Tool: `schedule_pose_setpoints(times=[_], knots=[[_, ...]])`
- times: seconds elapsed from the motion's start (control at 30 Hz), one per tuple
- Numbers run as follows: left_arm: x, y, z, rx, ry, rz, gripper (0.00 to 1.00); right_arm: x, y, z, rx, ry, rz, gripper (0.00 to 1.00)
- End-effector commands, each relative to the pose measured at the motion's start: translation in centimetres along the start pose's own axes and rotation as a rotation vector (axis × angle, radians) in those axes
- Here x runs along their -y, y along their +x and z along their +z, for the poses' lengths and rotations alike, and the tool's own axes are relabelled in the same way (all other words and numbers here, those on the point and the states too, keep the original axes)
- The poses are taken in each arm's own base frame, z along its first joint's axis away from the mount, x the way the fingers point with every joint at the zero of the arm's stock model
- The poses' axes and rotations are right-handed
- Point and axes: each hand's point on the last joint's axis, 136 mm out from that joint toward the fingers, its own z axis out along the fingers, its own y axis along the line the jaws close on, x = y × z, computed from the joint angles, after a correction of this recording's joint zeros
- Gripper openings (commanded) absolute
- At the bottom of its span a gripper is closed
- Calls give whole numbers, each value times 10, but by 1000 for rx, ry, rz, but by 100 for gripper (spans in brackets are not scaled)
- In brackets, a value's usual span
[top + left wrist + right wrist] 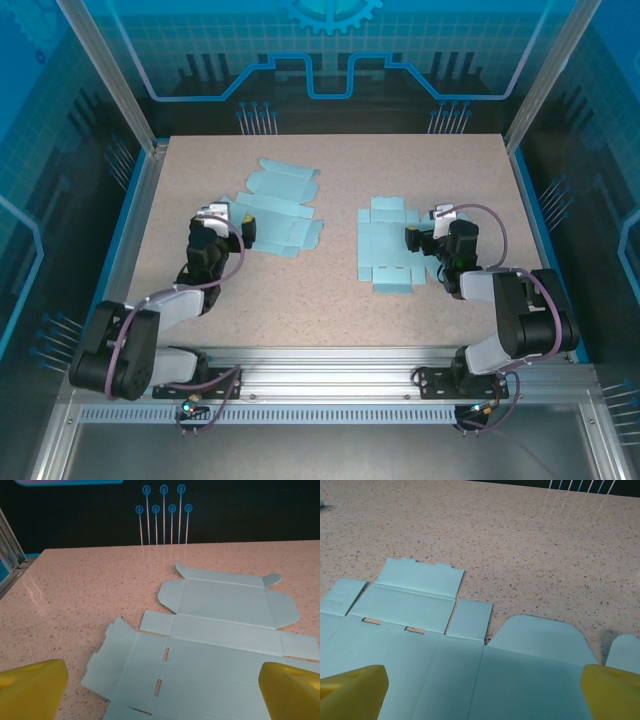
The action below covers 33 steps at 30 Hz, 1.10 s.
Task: Fold the paper box
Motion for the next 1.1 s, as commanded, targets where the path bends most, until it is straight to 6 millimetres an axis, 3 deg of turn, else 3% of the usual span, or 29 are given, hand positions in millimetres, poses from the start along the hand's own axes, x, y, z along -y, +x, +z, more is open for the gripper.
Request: schedule_pose_setpoints(times=[0.0,0.17,0.33,0.5,0.67,0.83,1.07], knots=[[6,-25,-11,49,30,-70,99,-2,-14,2,40,-7,-7,100],[24,-46,-24,54,108,-233,99,9,-38,-4,-94,47,54,100],[49,-59,-30,45,204,-375,99,8,-47,-28,-226,65,188,100],[85,-58,-32,-5,277,-453,99,7,-30,-59,-366,134,392,100],[135,-39,-28,-159,344,-454,99,-10,-1,-88,-498,135,495,98],[184,-3,-29,-306,409,-451,99,-44,29,-117,-597,99,530,91],[233,32,-36,-467,498,-497,99,-73,54,-137,-686,64,543,88]])
